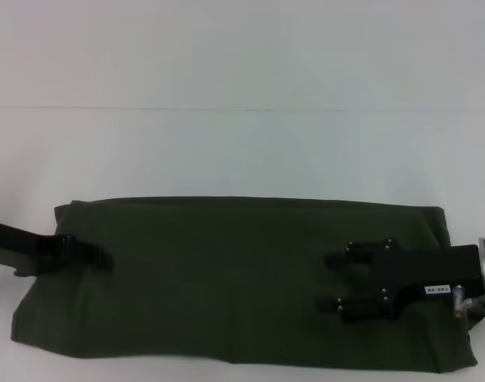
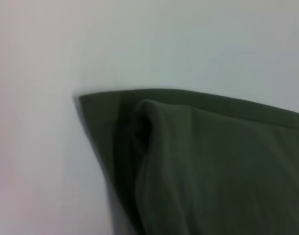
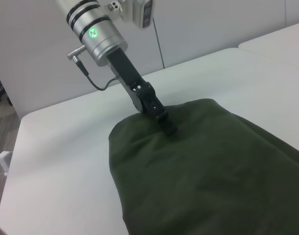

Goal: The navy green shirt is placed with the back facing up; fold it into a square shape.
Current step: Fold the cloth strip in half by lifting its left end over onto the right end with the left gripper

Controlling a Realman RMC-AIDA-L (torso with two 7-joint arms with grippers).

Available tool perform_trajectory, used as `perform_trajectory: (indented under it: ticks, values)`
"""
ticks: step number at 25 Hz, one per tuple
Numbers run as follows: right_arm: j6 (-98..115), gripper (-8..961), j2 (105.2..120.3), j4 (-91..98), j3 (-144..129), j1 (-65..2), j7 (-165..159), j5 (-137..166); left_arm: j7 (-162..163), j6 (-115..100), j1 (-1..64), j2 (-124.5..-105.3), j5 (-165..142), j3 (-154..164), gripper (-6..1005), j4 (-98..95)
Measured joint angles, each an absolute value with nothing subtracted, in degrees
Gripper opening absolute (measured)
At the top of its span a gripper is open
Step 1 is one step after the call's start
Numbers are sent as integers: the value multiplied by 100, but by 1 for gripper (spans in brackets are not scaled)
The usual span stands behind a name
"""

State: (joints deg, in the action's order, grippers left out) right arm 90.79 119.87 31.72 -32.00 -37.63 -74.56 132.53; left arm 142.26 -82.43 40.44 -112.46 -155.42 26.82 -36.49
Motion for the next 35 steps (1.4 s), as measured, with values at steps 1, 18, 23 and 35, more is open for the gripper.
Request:
perform_trajectory:
  ticks: [1,18,23,35]
  values:
    - [9079,832,11987,3174,-3200,-3765,-7472,13253,14231,-8221,4033,-11250,-15542,2675,824,-3665]
    - [9105,832,11978,3182,-3199,-3796,-7497,13246,14225,-8133,4037,-11246,-15539,2686,224,-3683]
    - [9160,833,11978,3182,-3196,-3797,-7497,13244,14207,-8143,4051,-11219,-15576,2692,130,-3737]
    - [9283,833,11962,3190,-3170,-3735,-7472,12975,14229,-8275,4058,-10983,-16294,2663,95,-4243]
